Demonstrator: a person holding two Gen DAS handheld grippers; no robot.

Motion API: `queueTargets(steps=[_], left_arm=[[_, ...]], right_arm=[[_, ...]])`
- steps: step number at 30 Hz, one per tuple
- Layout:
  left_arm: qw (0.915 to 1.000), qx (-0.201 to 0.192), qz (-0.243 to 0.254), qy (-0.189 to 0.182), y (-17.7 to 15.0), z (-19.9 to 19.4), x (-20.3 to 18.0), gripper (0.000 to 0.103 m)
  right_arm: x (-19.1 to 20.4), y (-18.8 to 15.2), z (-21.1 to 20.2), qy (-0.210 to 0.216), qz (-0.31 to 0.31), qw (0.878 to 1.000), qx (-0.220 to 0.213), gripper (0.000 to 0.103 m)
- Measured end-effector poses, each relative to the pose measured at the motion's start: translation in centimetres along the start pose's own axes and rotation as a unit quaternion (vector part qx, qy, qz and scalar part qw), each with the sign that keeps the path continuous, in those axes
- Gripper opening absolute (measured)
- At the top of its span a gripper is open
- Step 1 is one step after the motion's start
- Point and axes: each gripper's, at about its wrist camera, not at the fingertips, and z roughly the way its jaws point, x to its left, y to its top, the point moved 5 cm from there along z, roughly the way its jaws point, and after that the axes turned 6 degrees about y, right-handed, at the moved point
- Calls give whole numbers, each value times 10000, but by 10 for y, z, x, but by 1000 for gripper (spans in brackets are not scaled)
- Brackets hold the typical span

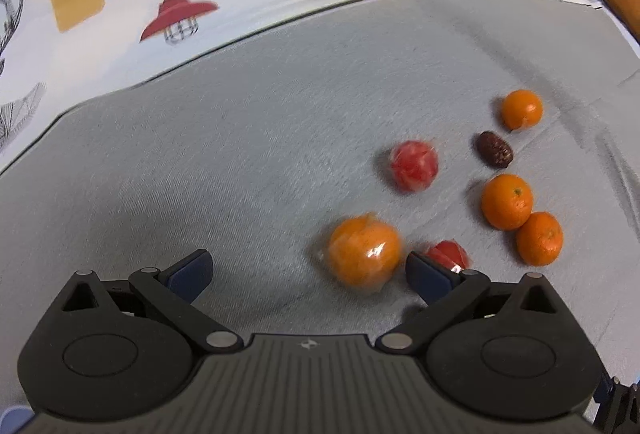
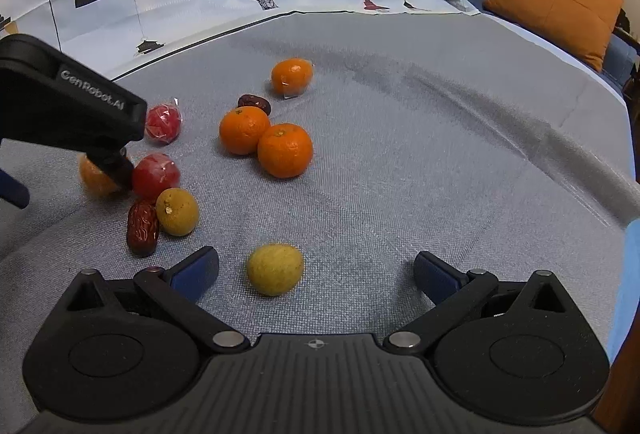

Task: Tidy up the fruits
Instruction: 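Reach the right tool to the yellow fruit and close on it while the left tool grasps a mandarin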

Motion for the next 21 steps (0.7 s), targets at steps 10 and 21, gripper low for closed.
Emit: queueTargets(steps=[10, 21], left_arm=[[9984, -438, 298, -174, 3, -24, -9, 41], [9963, -533, -603, 291, -67, -170, 72, 41]], right_arm=[[1, 5, -13, 250, 38, 9992, -295, 28], [-38, 27, -61, 398, 821, 9947, -468, 28]])
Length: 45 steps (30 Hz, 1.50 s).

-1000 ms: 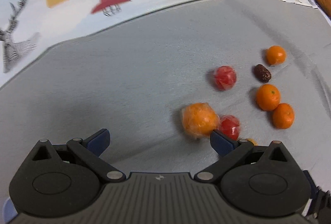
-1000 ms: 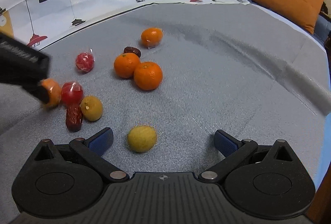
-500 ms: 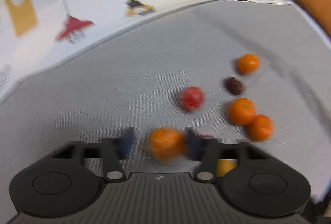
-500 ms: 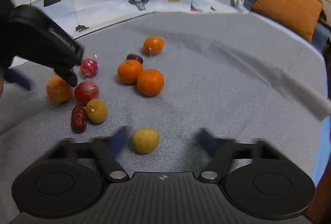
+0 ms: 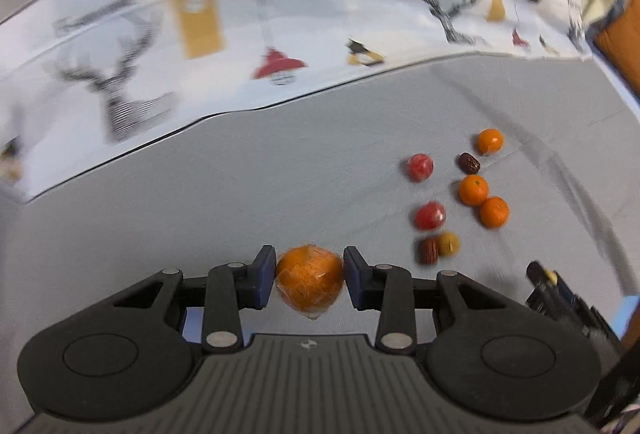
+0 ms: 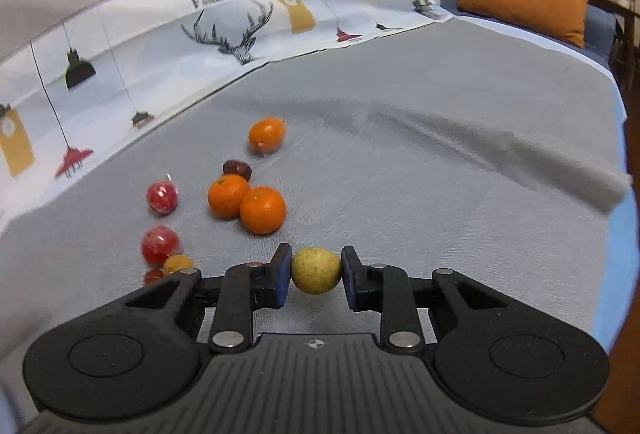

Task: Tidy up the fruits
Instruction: 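Carry the yellow fruit with the right tool and the mandarin with the left tool to the plate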

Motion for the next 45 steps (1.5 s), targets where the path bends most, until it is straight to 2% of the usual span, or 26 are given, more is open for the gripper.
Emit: queueTargets(steps=[4, 7, 10, 13, 17, 21, 26, 35, 45], left_arm=[[9993, 53, -379, 42, -44, -67, 38, 41], [9984, 41, -550, 103, -79, -104, 58, 41], [9971, 1, -759, 85, -115, -137, 75, 41], [9953, -19, -966, 102, -151, -166, 92, 41], [9947, 95, -1027, 21, -185, -186, 102, 41], [9934, -43, -1147, -13, -206, -202, 110, 41], [9909, -202, -1331, -27, -216, -218, 116, 41], [9895, -285, -1416, -63, -221, -226, 123, 41], [9866, -282, -1609, -20, -215, -222, 138, 41]], right_arm=[[4, 8, -74, 607, -54, 9981, 15, 28], [13, 8, -138, 1165, -229, 9929, -33, 28], [24, -2, -194, 1552, -491, 9866, -111, 28], [32, -20, -236, 1894, -636, 9798, 47, 28], [44, -38, -271, 2287, -734, 9705, 196, 28], [64, -46, -293, 2462, -1058, 9633, 143, 28], [71, -48, -316, 2588, -1263, 9576, -58, 28], [83, -54, -323, 2704, -1462, 9516, -27, 28], [94, -59, -313, 2704, -1535, 9504, 114, 28]])
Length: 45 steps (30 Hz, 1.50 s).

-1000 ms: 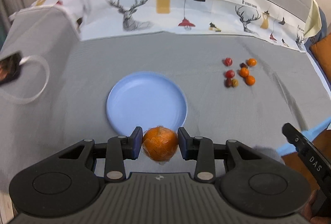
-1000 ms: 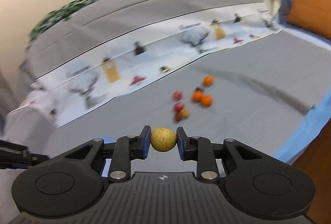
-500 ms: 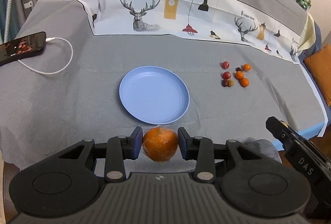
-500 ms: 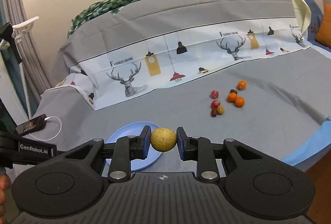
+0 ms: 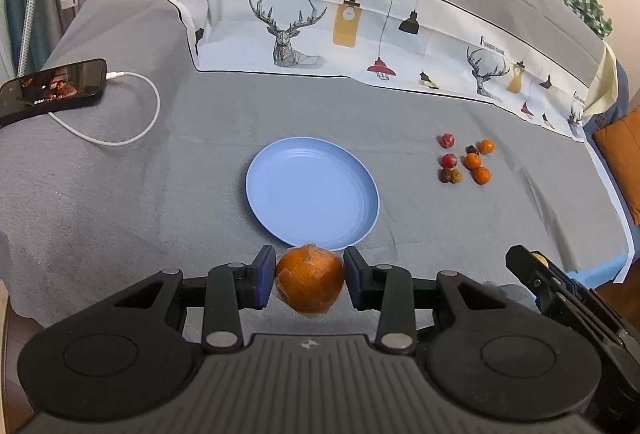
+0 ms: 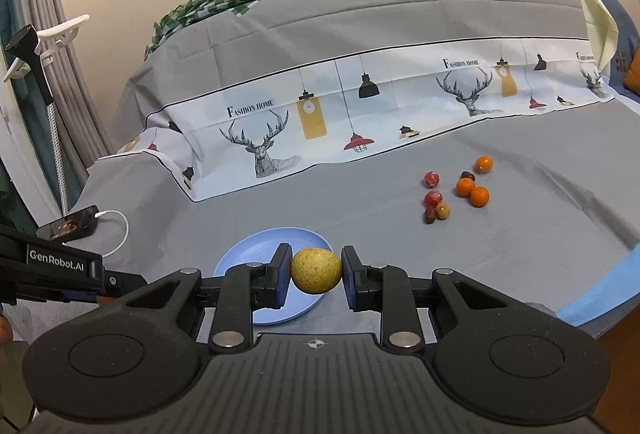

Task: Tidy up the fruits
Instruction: 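Carry the yellow fruit with the right tool and the mandarin with the left tool to the plate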

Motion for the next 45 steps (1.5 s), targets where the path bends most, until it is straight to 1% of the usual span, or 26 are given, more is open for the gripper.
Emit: queueTargets(steps=[17, 28, 34, 39, 42, 45], left_arm=[[10000, 42, 34, -7, 13, 18, -3, 41], [9998, 185, 34, 42, 36, 52, 0, 41], [9998, 120, 77, 105, 55, 79, 2, 41], [9997, 200, 104, 120, 69, 113, 4, 41], [9991, 346, 221, 144, 73, 141, 4, 41], [9976, 575, 329, 179, 72, 173, 2, 41]], right_arm=[[-5, -2, 23, -40, 63, 9998, 204, 28], [1, 0, 62, 44, -92, 9989, 458, 28], [11, 3, 99, 176, -400, 9976, 538, 28], [17, -1, 141, 256, -736, 9940, 770, 28], [18, -8, 170, 223, -1004, 9897, 998, 28], [15, -19, 195, 206, -1194, 9844, 1276, 28]])
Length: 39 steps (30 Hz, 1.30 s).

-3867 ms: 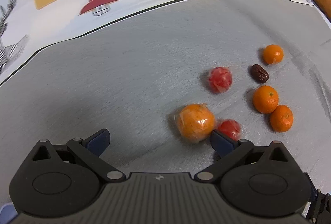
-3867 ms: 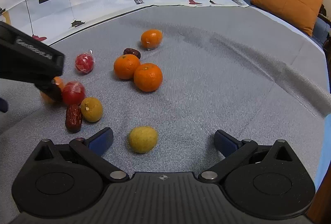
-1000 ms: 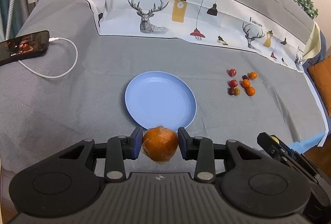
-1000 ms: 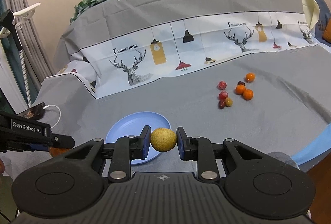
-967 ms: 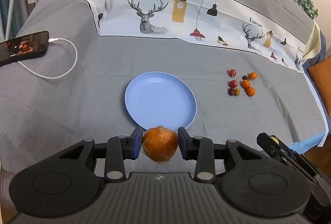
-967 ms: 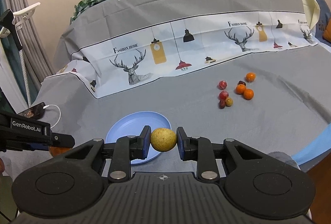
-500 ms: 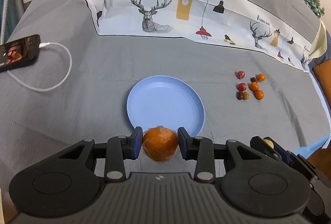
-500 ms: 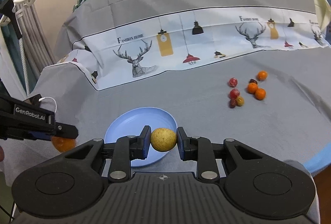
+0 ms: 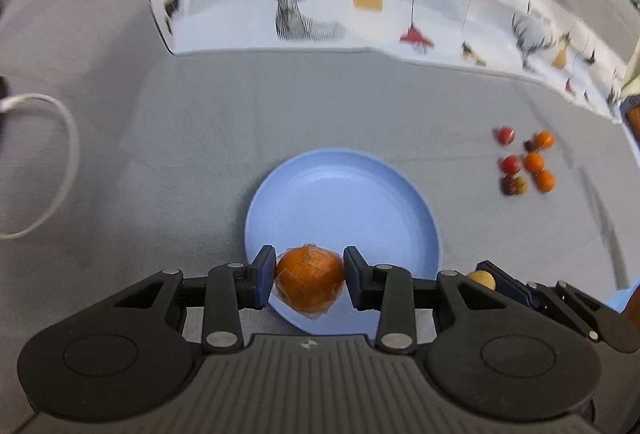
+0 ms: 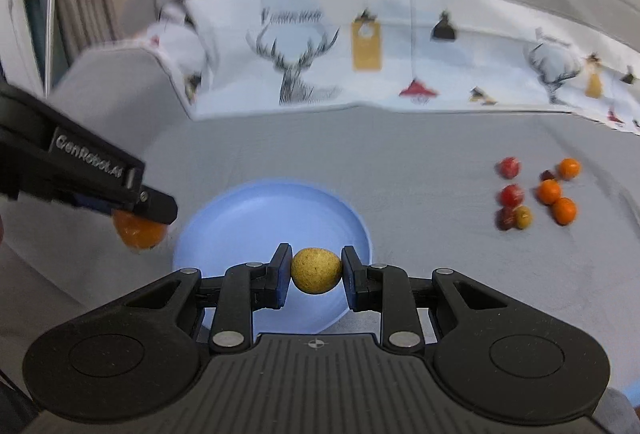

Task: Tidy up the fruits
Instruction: 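Carry the yellow fruit with the right tool and the mandarin with the left tool to the plate, then open both tools to drop the mandarin and yellow fruit onto the plate, then lift both tools away from the plate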

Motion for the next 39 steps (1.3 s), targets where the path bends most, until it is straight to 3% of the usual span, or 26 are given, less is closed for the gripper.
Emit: queueTargets(steps=[8, 10, 12, 14, 19, 24, 27, 39], left_arm=[[9981, 402, 399, 226, 3, 71, -11, 41], [9981, 357, 459, 206, 6, 77, -14, 58], [9981, 269, 522, 175, 11, 73, -17, 95], [9987, 24, 473, 211, 14, 55, -14, 103], [9993, -103, 204, 284, -11, -7, 8, 103], [9977, -25, -227, 642, -69, -57, 30, 103], [9976, -5, -351, 601, -94, -76, 31, 103], [9963, -666, -243, 494, -123, -143, 21, 103]], right_arm=[[1, -14, 62, 2, -385, 9973, 619, 28], [2, -12, 72, 15, -435, 9969, 662, 29], [0, -6, 72, -85, -491, 9968, 630, 50], [-2, 2, 53, -173, -458, 9978, 452, 79], [-13, -10, -36, 103, -119, 9997, 202, 100], [-13, -47, -105, 43, 246, 9997, 48, 102], [-8, -53, -129, -66, 201, 9996, -178, 102], [13, -53, -182, -88, -101, 9964, -834, 102]])
